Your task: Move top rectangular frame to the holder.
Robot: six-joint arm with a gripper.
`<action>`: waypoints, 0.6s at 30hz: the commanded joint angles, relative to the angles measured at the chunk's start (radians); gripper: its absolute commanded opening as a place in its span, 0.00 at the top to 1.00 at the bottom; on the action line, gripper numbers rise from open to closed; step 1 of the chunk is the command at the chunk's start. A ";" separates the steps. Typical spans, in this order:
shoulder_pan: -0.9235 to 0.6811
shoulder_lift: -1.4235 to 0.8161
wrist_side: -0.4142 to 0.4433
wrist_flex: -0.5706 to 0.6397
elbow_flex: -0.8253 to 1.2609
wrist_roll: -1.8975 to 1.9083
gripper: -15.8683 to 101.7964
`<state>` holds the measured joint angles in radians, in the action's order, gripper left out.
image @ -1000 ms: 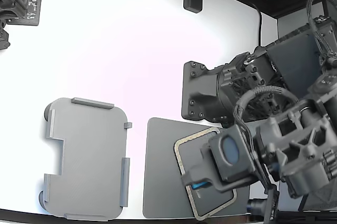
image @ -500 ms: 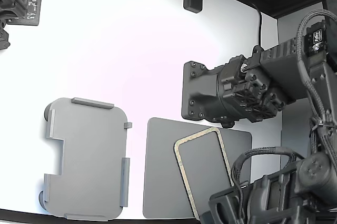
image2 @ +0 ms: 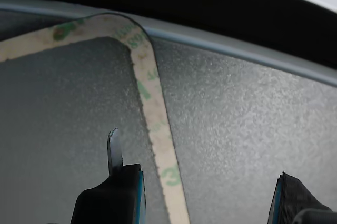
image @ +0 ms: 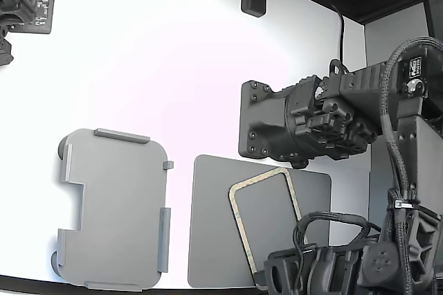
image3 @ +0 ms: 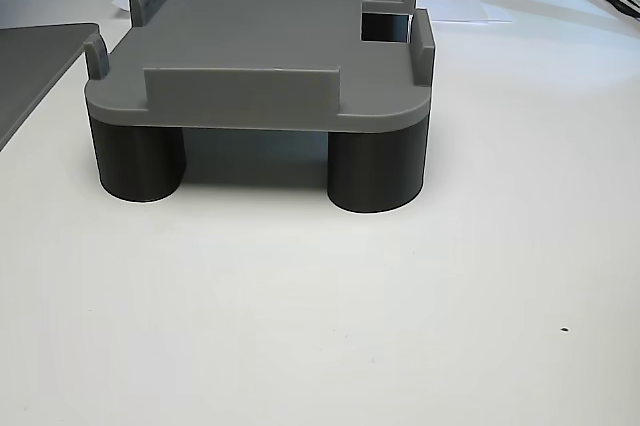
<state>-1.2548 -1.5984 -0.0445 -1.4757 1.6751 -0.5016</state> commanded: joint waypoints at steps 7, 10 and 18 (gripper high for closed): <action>-0.017 -0.011 -0.009 0.061 0.049 0.032 0.05; -0.021 -0.012 -0.006 0.077 0.067 0.035 0.02; -0.038 0.028 -0.005 0.080 0.072 -0.038 0.02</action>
<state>-1.3023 -1.5570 -0.0445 -1.3929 1.7748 -0.5139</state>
